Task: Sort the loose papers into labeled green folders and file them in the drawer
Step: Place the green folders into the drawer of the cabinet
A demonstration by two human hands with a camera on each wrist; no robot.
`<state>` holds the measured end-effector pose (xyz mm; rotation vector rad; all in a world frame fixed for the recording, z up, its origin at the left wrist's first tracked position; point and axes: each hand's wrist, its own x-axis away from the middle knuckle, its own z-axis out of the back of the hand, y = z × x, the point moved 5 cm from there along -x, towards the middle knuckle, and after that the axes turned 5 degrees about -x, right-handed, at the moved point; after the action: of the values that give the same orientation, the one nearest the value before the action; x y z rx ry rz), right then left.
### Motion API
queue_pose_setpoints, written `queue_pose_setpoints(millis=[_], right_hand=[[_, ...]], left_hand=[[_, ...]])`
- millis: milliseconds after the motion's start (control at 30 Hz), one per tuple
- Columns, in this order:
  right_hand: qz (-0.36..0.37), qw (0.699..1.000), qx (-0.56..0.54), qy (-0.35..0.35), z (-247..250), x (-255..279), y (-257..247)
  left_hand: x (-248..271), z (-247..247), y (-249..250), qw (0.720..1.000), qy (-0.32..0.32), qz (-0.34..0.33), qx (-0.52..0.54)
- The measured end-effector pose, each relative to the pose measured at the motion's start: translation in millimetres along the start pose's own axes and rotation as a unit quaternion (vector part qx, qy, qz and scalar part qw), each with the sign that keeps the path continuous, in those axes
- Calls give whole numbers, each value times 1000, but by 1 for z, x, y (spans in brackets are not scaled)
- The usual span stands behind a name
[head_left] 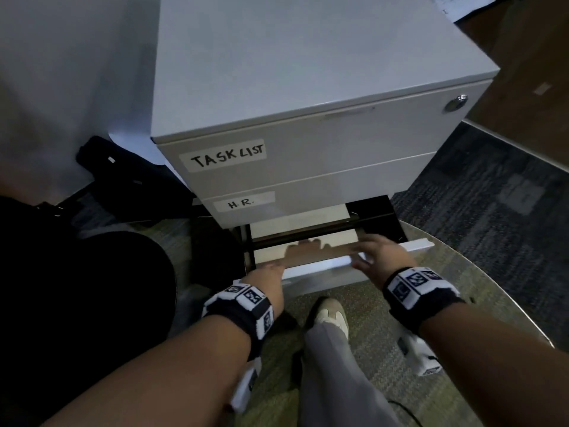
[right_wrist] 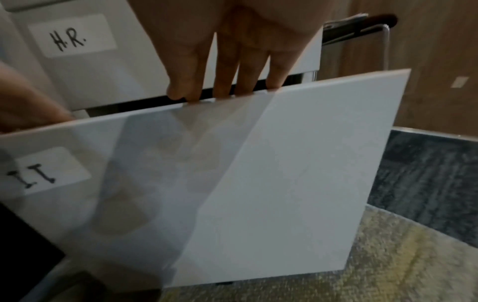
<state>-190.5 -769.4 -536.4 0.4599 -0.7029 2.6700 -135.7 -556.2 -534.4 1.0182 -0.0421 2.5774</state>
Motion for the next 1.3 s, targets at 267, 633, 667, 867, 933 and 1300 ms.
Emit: queue_pose_setpoints(millis=[267,633,667,867,933,1300], right_hand=[[-51,998,-46,-17,-14,23,0],[-85,991,1,-108,-11,25,-9],[-84,990,8,-114,-11,24,-9],[-114,986,10,-122,-19,42,-3],[-122,984,12,-129,-23,49,0],[-114,978,69,-158,-38,92,10]], left_hand=[[21,-19,17,996,-55,13,-69],[39,-20,22,993,-91,-23,-68],[39,-22,22,993,-94,-27,-68],[53,-36,27,990,-131,-16,-53],[60,-42,27,991,-127,-20,-47],[93,-73,32,982,-179,-38,-55]])
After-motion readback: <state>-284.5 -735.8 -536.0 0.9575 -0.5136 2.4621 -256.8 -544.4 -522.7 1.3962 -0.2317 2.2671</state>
